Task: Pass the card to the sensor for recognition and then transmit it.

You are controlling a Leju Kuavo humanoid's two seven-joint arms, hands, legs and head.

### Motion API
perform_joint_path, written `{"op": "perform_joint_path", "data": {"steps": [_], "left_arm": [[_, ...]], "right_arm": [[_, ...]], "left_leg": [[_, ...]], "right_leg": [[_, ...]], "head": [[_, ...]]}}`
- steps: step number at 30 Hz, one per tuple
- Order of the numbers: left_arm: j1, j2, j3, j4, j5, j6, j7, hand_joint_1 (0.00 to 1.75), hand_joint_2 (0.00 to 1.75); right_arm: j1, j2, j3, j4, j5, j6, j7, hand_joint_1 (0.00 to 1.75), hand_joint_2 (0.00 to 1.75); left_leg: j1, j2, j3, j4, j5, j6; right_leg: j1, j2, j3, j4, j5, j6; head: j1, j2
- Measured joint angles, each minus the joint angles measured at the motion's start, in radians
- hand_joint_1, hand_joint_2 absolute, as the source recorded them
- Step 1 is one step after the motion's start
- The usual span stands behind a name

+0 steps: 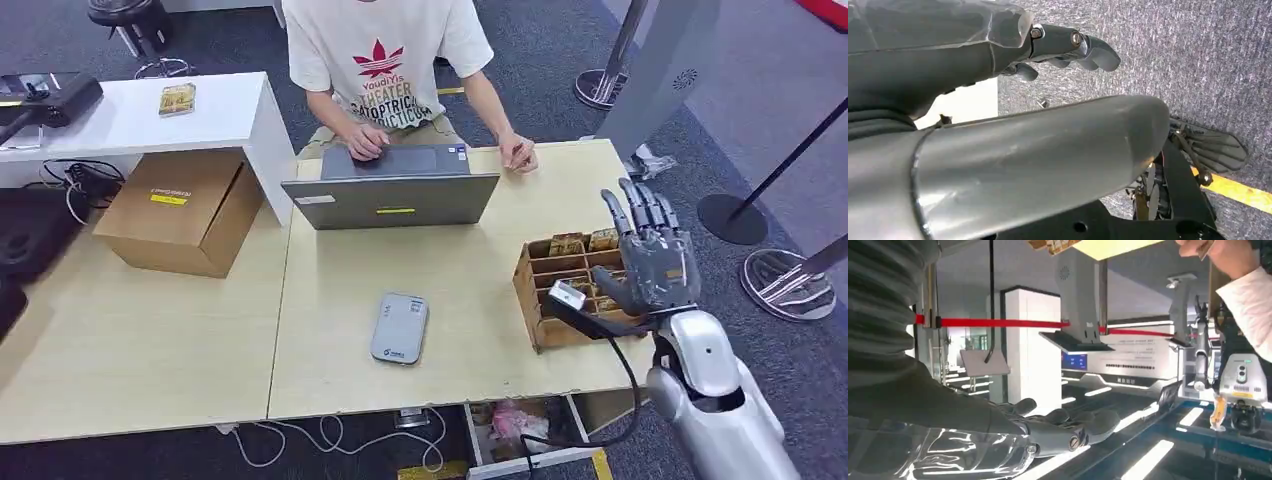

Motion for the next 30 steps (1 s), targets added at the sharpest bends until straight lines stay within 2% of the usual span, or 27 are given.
{"op": "perform_joint_path", "data": {"steps": [12, 18, 30], "left_arm": [[0.000, 0.003, 0.000, 0.000, -0.009, -0.011, -0.002, 0.00, 0.00], [0.000, 0.006, 0.000, 0.000, -0.016, -0.016, -0.002, 0.00, 0.00], [0.000, 0.010, 0.000, 0.000, -0.030, -0.021, -0.002, 0.00, 0.00]], "right_arm": [[-0.010, -0.004, 0.004, 0.005, -0.111, 0.080, -0.052, 0.00, 1.75], [-0.026, -0.015, 0.015, 0.030, -0.137, 0.127, -0.058, 0.00, 1.75], [-0.033, -0.027, 0.066, 0.074, -0.131, 0.146, -0.054, 0.00, 1.75]], "left_leg": [[0.000, 0.000, 0.000, 0.000, 0.000, 0.000], [0.000, 0.000, 0.000, 0.000, 0.000, 0.000], [0.000, 0.000, 0.000, 0.000, 0.000, 0.000]], "right_leg": [[0.000, 0.000, 0.000, 0.000, 0.000, 0.000], [0.000, 0.000, 0.000, 0.000, 0.000, 0.000], [0.000, 0.000, 0.000, 0.000, 0.000, 0.000]], "head": [[0.000, 0.000], [0.000, 0.000], [0.000, 0.000]]}}
